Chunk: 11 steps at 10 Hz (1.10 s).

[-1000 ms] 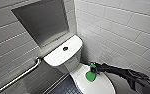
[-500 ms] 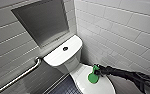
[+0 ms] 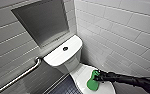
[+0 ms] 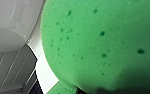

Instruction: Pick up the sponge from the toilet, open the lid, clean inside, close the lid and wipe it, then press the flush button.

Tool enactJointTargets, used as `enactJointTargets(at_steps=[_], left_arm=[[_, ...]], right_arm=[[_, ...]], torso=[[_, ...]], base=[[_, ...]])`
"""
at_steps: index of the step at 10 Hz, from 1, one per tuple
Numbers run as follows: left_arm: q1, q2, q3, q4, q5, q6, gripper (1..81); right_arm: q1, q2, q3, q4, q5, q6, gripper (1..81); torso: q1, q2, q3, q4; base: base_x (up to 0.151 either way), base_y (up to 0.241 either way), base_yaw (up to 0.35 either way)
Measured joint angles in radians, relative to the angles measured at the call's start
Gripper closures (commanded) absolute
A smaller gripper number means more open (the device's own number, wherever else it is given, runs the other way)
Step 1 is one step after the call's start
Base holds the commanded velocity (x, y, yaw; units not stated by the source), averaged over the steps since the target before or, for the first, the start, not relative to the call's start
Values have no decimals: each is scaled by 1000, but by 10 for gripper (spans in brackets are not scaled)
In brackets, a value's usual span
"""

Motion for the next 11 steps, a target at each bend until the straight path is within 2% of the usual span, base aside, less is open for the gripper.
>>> enactJointTargets(at_steps=[2, 3, 4, 7, 11], left_arm=[[0, 3, 0, 0, 0, 18, 10], [0, 2, 0, 0, 0, 18, 10], [0, 2, 0, 0, 0, 18, 10], [3, 2, 0, 0, 0, 18, 10], [3, 1, 0, 0, 0, 19, 10]], right_arm=[[-62, -90, 114, -247, -69, 233, 811], [-109, -140, 149, -355, -66, 339, 811], [-155, -184, 171, -410, -64, 403, 811], [-197, -256, 241, -481, -61, 496, 811], [-312, -401, 408, -661, -93, 673, 811]], torso=[[0, 0, 0, 0], [0, 0, 0, 0], [0, 0, 0, 0], [0, 0, 0, 0], [0, 0, 0, 0]], base=[[0, 0, 0], [0, 0, 0], [0, 0, 0], [0, 0, 0], [0, 0, 0]])
